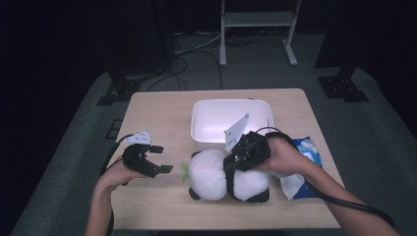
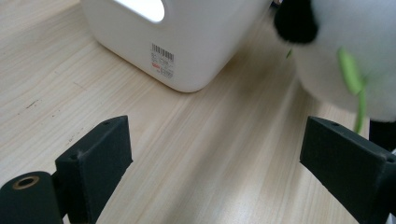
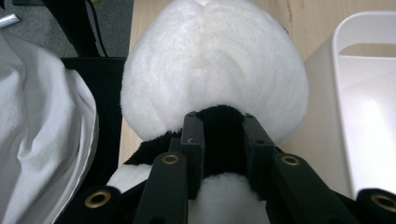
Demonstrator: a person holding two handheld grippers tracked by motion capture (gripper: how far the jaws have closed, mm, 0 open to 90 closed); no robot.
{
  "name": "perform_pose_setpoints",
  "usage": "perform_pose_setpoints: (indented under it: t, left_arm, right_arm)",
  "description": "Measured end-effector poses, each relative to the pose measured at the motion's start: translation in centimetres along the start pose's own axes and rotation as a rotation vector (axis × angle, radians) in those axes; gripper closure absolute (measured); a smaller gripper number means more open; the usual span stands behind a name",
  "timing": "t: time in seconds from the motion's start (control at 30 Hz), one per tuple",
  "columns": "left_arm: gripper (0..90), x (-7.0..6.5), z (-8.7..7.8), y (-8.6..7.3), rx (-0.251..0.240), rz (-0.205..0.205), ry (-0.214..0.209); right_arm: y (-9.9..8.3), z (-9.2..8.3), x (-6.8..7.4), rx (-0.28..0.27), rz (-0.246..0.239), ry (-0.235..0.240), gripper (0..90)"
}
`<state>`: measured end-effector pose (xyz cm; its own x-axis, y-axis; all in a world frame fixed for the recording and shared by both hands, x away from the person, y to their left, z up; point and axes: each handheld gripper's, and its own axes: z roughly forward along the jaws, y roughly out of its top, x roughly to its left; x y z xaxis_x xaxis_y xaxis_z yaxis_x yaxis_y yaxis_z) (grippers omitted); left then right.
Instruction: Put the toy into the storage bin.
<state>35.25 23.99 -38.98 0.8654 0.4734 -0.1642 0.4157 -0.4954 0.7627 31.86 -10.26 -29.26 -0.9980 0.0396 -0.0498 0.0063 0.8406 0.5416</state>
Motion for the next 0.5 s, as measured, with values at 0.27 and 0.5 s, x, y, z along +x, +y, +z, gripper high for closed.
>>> perform_pose_setpoints:
  t: [0.27,0.5]
  left_arm:
    - [7.8,0.2,0.0,-0.2,-0.002,-0.01,-0.002]
    - [7.8,0.5,0.0,-0.3,-0.001,-0.018,-0.003]
  right_arm:
    - [1.3,-3.0,0.3,-0.017,-0.002,-0.024,75.3]
    - [2.7,-5.2,0.6,-0.028,-0.019,-0.049,76.5]
